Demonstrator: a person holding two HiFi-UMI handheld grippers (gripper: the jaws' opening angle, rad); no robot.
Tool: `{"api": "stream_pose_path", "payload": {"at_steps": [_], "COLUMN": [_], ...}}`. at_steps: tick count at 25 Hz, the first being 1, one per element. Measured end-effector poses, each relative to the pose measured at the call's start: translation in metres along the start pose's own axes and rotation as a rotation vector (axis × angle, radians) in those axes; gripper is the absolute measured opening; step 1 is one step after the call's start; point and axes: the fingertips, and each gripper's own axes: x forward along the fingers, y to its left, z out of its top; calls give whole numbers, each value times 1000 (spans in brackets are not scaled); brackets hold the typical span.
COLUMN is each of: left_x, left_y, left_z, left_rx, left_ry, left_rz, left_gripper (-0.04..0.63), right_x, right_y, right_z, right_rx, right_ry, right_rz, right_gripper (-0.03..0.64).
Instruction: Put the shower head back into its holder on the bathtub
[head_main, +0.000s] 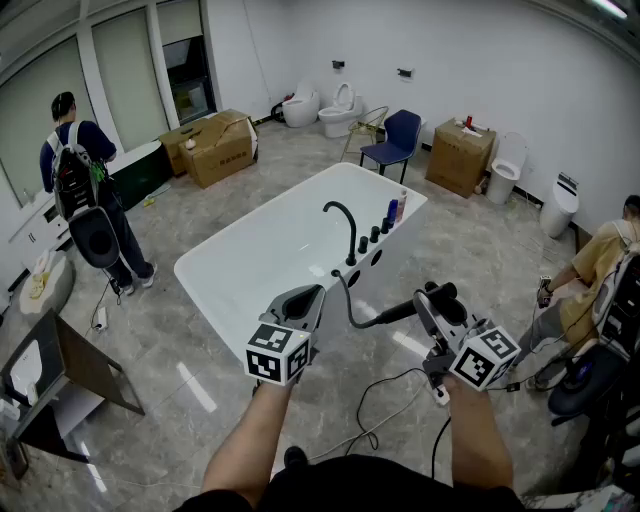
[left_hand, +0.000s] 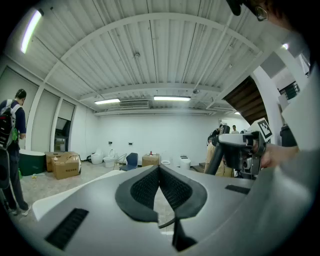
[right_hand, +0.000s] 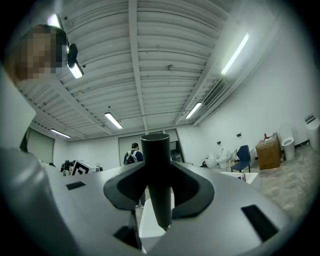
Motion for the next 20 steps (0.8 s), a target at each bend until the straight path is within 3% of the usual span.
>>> {"api": "stream_pose_path", "payload": {"at_steps": [13, 20], "left_x": [27, 43], "left_y": [-39, -64], "left_z": [-6, -7], "left_rx": [-8, 6], "left_ry": [3, 22], "left_rz": [-21, -25], "left_gripper": [15, 15], "right_x": [-33, -54], "right_y": [-26, -44], "right_z": [0, -5], "right_rx": [-8, 41], "right_ry": [17, 49], "right_rz": [1, 32], "right_gripper": [149, 150]}}
